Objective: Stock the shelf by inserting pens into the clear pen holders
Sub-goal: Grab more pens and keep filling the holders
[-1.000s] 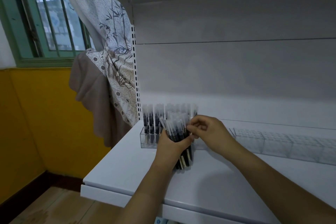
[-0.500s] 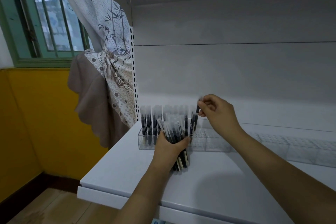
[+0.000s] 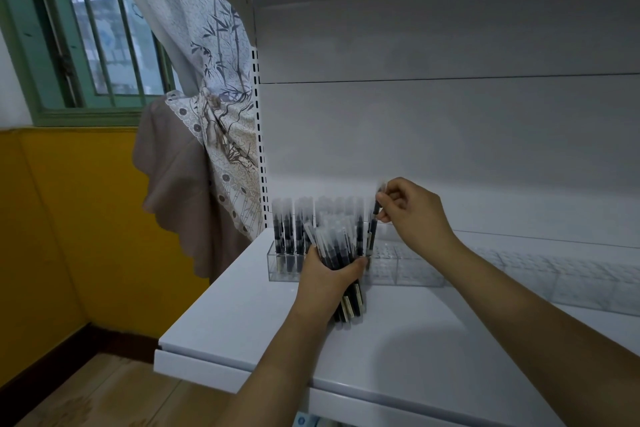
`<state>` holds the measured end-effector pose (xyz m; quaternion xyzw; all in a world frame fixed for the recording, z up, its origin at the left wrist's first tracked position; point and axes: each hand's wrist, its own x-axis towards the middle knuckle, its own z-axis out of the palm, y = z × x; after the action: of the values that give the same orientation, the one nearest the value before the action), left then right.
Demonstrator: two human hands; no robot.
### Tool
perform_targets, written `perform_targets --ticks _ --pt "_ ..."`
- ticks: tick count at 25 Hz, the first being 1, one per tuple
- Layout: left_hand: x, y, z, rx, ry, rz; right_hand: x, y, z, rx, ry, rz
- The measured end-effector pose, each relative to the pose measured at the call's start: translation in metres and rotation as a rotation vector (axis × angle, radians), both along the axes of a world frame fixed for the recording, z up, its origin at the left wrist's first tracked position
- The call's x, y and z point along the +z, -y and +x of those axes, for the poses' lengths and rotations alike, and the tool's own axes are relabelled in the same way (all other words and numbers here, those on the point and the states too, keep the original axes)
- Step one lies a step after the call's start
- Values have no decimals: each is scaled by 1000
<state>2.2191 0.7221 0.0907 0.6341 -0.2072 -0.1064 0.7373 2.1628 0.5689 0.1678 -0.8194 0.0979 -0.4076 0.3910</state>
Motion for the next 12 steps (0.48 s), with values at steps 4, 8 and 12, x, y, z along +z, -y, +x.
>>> perform_targets --ticks 4,8,12 --pt "0 0 -1 3 10 6 -12 2 -1 -18 -82 -70" --pt "-1 0 -1 -8 7 -2 -39 -4 0 -40 -314 -232" --pt "1 0 -1 -8 3 -4 -40 -12 -11 -166 -221 -264"
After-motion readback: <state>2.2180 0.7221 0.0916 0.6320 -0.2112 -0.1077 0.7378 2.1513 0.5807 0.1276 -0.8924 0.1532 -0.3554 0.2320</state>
